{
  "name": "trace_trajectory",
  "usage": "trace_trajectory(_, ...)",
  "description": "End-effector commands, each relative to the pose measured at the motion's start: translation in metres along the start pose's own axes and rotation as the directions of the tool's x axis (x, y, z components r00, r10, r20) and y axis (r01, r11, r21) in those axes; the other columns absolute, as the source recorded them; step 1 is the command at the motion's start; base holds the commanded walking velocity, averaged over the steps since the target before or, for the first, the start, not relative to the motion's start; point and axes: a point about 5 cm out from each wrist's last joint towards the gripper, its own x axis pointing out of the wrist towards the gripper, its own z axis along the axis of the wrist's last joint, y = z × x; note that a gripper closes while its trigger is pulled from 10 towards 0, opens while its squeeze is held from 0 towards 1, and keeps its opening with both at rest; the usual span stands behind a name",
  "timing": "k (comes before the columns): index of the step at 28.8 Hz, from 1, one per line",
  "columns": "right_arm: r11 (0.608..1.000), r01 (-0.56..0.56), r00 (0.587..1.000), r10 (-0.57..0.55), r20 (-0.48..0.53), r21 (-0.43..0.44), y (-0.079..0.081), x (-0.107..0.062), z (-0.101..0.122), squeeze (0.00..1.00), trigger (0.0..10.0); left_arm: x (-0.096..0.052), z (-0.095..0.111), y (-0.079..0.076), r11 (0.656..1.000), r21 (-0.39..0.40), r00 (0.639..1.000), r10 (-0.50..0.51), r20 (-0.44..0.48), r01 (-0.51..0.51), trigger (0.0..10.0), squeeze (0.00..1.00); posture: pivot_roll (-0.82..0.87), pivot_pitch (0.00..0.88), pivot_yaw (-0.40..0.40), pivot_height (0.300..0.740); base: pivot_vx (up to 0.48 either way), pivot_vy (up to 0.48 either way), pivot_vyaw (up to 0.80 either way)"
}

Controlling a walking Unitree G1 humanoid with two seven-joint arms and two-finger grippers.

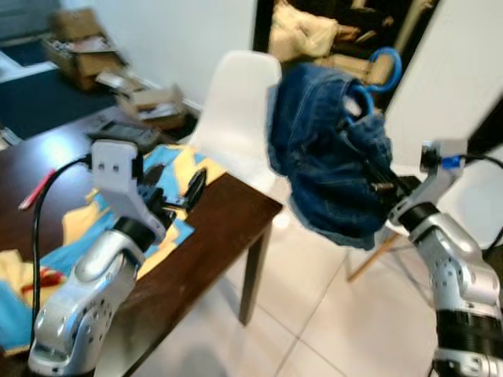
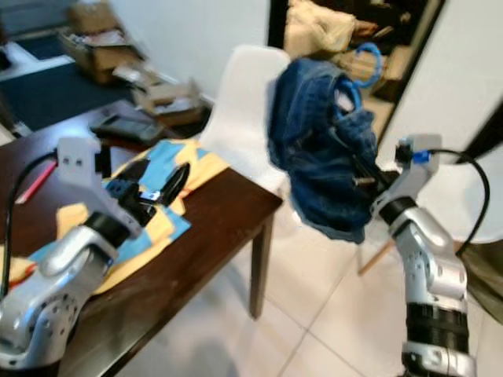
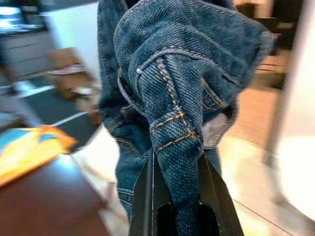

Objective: Hang hanger

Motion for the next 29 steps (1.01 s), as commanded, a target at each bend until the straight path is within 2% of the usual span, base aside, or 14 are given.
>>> trace_trajectory(1,0.999,0.043,0.998,-0.042,0.041,-0.026,-0.001,-0.004,0.004,0.00,0.0,-0.002,-0.005,0.004,0.999,0.021,1.000,0.030,-0.006,-0.029,10.0,0.00,0.03,0.080,-0.069,0.740,0.000,0.000,-0.80)
trace_trajectory(2,0.996,0.080,0.997,-0.079,0.021,-0.038,-0.002,-0.009,-0.003,0.00,0.0,-0.005,-0.010,0.008,0.998,0.027,0.998,0.058,-0.016,-0.058,10.0,0.00,0.03,0.078,-0.071,0.740,0.000,0.000,-0.80)
trace_trajectory(4,0.996,0.080,0.997,-0.079,0.021,-0.038,-0.002,-0.009,-0.003,0.00,0.0,-0.005,-0.010,0.008,0.998,0.027,0.998,0.058,-0.016,-0.058,10.0,0.00,0.03,0.078,-0.071,0.740,0.000,0.000,-0.80)
trace_trajectory(7,0.975,0.174,0.981,-0.184,-0.061,-0.139,-0.002,-0.018,-0.028,0.00,0.0,-0.012,-0.039,0.029,0.978,0.121,0.982,0.179,-0.068,-0.170,10.0,0.00,0.02,0.068,-0.079,0.740,0.000,0.000,-0.80)
trace_trajectory(8,0.975,0.174,0.981,-0.184,-0.061,-0.139,-0.002,-0.018,-0.028,0.00,0.0,-0.012,-0.039,0.029,0.978,0.121,0.982,0.179,-0.068,-0.170,10.0,0.00,0.02,0.068,-0.079,0.740,0.000,0.000,-0.80)
trace_trajectory(10,0.960,0.219,0.966,-0.239,-0.104,-0.173,-0.002,-0.023,-0.044,0.00,0.0,-0.016,-0.054,0.040,0.960,0.173,0.966,0.238,-0.097,-0.219,10.0,0.00,0.01,0.062,-0.081,0.740,0.000,0.000,-0.80)
trace_trajectory(12,0.957,0.228,0.962,-0.250,-0.110,-0.180,-0.002,-0.025,-0.048,0.00,0.0,-0.017,-0.057,0.042,0.957,0.174,0.963,0.250,-0.104,-0.230,10.0,0.00,0.01,0.061,-0.081,0.740,0.000,0.000,-0.80)
trace_trajectory(16,0.945,0.257,0.948,-0.287,-0.137,-0.201,0.000,-0.034,-0.063,0.00,0.0,-0.026,-0.065,0.040,0.955,0.138,0.955,0.277,-0.110,-0.261,10.0,0.00,0.01,0.067,-0.078,0.740,0.000,0.000,0.00)
trace_trajectory(20,0.931,0.293,0.934,-0.328,-0.142,-0.219,-0.002,-0.040,-0.066,0.00,0.0,-0.030,-0.071,0.039,0.948,0.125,0.947,0.306,-0.102,-0.293,10.0,0.00,0.00,0.073,-0.067,0.740,0.000,0.000,-0.20)
trace_trajectory(25,0.918,0.320,0.925,-0.356,-0.133,-0.233,-0.005,-0.043,-0.066,0.00,0.0,-0.020,-0.077,0.035,0.955,0.152,0.956,0.272,-0.106,-0.255,10.0,0.00,0.00,0.075,-0.059,0.740,0.000,0.000,-0.80)
trace_trajectory(29,0.915,0.325,0.923,-0.362,-0.133,-0.238,-0.005,-0.042,-0.067,0.00,0.0,-0.017,-0.079,0.035,0.957,0.151,0.957,0.266,-0.116,-0.247,10.0,0.00,0.00,0.075,-0.057,0.740,0.000,0.000,-0.80)
